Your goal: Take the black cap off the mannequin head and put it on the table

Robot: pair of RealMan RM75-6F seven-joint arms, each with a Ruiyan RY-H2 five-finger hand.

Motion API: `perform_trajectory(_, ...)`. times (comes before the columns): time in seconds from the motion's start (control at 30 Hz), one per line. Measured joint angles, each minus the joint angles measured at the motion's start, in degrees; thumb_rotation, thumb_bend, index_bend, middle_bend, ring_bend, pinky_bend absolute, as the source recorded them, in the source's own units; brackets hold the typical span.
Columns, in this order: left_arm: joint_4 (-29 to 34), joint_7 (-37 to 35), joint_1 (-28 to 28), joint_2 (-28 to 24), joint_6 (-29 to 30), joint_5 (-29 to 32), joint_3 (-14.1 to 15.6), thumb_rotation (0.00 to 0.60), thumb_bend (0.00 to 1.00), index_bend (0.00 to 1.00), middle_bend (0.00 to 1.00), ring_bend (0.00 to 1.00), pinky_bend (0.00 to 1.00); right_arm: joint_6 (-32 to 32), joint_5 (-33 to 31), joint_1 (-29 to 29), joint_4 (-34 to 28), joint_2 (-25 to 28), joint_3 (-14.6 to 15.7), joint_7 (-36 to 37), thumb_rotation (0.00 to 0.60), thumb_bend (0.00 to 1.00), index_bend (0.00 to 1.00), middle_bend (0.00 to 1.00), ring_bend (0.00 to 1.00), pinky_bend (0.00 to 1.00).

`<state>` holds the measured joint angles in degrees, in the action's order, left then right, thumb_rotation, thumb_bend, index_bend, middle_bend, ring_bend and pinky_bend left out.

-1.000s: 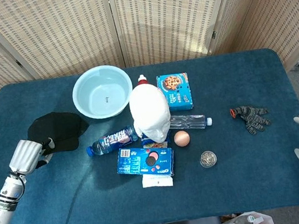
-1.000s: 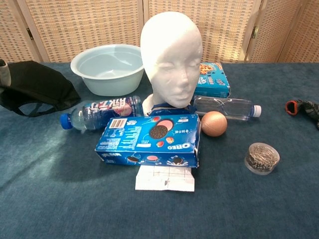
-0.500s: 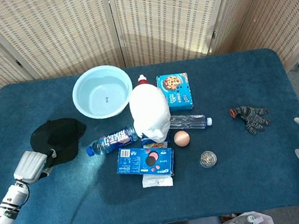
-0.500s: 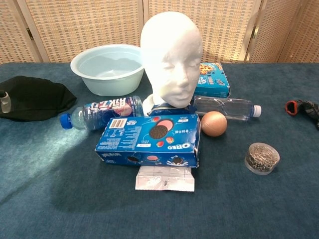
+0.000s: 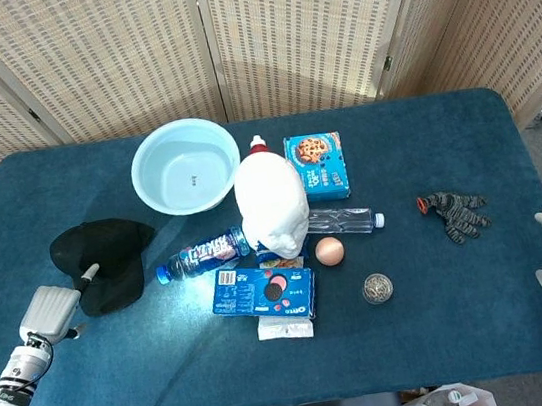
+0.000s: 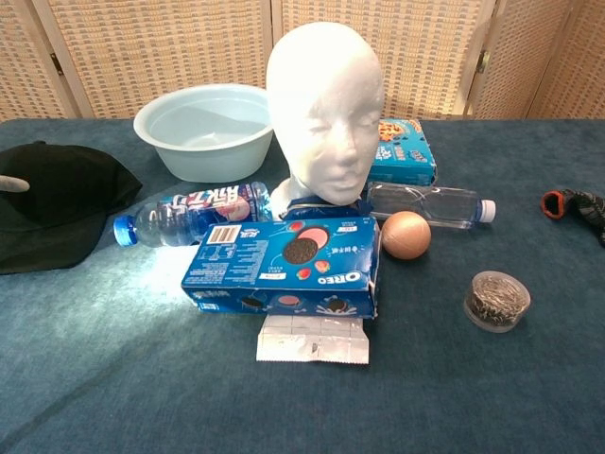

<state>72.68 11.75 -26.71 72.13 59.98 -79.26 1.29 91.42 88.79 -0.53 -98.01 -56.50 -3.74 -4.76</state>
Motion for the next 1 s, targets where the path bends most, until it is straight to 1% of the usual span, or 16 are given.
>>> perform_trajectory(0.1, 2.23, 3.61, 0.78, -1.0, 0.81, 1.38, -0.39, 0.6, 0.09, 0.0, 0.6, 0.61, 0.9, -0.15, -0.15, 0.05, 0.2, -0.11, -0.02, 0.11, 0.6, 0.28, 0.17, 0.18, 0.14, 0.26)
perform_trajectory(0.17, 3.78, 5.46, 1.43, -1.46, 1.95, 2.19, -0.78, 0.6, 0.08, 0.0, 0.55, 0.58, 0.86, -0.19, -0.2, 0.08, 0.32, -0.15, -0.05, 0.23, 0.6, 0.28, 0.17, 0.18, 0.14, 0.26)
perform_trajectory(0.23, 5.83, 6.11, 2.38, -1.9, 4.04, 3.16, -1.54, 0.6, 0.08, 0.0, 0.52, 0.56, 0.83, -0.22, -0.27, 0.09, 0.44, -0.18, -0.08, 0.31, 0.6, 0.28, 0.17, 0.18, 0.14, 0.26)
perform_trajectory(0.3, 7.7, 5.84, 3.52, -2.28, 6.74, 3.99, -2.48, 0.6, 0.08, 0.0, 0.5, 0.54, 0.79, -0.33, -0.39, 0.09, 0.58, -0.22, -0.05, 0.37, 0.6, 0.28, 0.17, 0.18, 0.14, 0.26)
perform_trajectory(0.4, 10.79, 4.67, 5.5, -3.07, 10.84, 4.9, -3.78, 0.6, 0.08, 0.0, 0.42, 0.47, 0.68, -1.05, -0.63, 0.23, 0.74, -0.26, 0.08, 0.34, 0.6, 0.28, 0.17, 0.18, 0.14, 0.26)
perform_trajectory(0.43, 11.77, 4.12, 6.13, -3.43, 11.86, 5.1, -4.08, 0.6, 0.08, 0.0, 0.4, 0.46, 0.66, -1.38, -0.69, 0.31, 0.77, -0.26, 0.14, 0.28, 0.6, 0.28, 0.17, 0.18, 0.14, 0.26)
perform_trajectory(0.57, 15.72, 1.96, 8.46, -5.48, 14.58, 5.54, -4.66, 0.6, 0.08, 0.0, 0.3, 0.36, 0.55, -2.93, -0.6, 1.0, 0.75, -0.18, 0.45, -0.04, 0.6, 0.28, 0.17, 0.18, 0.14, 0.26)
perform_trajectory(0.63, 17.66, 1.22, 9.71, -6.56, 15.82, 5.48, -4.62, 0.6, 0.08, 0.0, 0.26, 0.33, 0.5, -3.68, -0.24, 1.44, 0.7, -0.1, 0.64, 0.02, 0.6, 0.28, 0.17, 0.18, 0.14, 0.26)
perform_trajectory(0.7, 19.24, 0.88, 11.1, -7.34, 17.26, 5.16, -4.4, 0.6, 0.08, 0.0, 0.24, 0.31, 0.46, -4.49, 0.28, 1.92, 0.61, 0.05, 0.87, 0.5, 0.6, 0.28, 0.17, 0.18, 0.14, 0.26)
perform_trajectory(1.0, 23.82, -0.56, 16.27, -8.58, 24.72, 1.14, -3.0, 0.6, 0.08, 0.0, 0.23, 0.3, 0.44, -6.0, 3.21, 3.79, 0.78, 0.0, 1.57, 1.81, 0.6, 0.28, 0.17, 0.18, 0.14, 0.26)
